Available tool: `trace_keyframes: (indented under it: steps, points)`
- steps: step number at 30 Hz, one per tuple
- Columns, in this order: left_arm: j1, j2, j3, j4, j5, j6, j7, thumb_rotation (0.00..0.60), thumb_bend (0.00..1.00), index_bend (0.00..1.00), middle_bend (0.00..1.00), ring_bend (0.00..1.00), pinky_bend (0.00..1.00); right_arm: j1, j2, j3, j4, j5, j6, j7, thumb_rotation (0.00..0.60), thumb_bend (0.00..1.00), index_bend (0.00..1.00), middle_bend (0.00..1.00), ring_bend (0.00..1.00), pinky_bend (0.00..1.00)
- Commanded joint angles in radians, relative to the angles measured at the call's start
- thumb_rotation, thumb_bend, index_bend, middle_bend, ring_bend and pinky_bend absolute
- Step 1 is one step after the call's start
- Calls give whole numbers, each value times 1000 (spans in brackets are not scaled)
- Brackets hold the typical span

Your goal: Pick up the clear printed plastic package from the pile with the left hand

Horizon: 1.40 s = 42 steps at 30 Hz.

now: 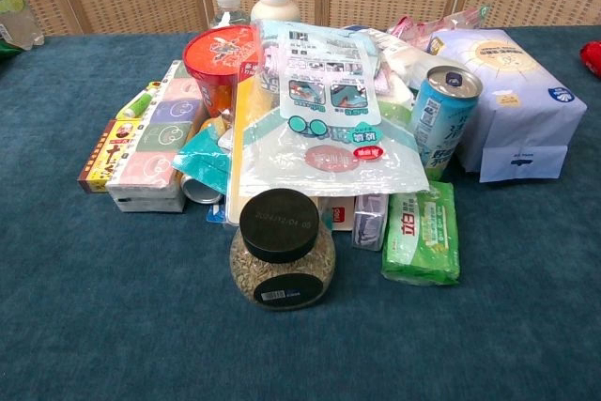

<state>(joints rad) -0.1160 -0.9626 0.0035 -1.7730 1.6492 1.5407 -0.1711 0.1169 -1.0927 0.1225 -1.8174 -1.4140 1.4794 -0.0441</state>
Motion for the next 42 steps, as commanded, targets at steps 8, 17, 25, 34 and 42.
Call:
trace_keyframes:
  steps: [8, 17, 25, 34, 42]
  points:
    - [-13, 1, -1, 13, 9, -19, -6, 600, 333, 0, 0, 0, 0, 6, -6, 0, -2, -1, -13, -3, 568, 224, 0, 82, 0, 0]
    - [-65, 19, -19, 10, 28, -70, 7, 600, 331, 0, 0, 0, 0, -18, -3, -8, -11, -18, 21, 4, 564, 224, 0, 82, 0, 0]
    - [-171, -32, -76, 25, 33, -160, 74, 600, 334, 0, 1, 0, 0, -40, 10, -16, -21, -33, 50, 11, 567, 223, 0, 82, 0, 0]
    - [-355, -193, -155, 102, 36, -302, 117, 600, 335, 0, 2, 0, 0, -88, 31, -29, -26, -50, 110, 29, 567, 225, 0, 82, 0, 0]
    - [-472, -341, -188, 206, -12, -404, 170, 600, 335, 0, 2, 0, 0, -113, 44, -30, -22, -45, 131, 49, 566, 225, 0, 82, 0, 0]
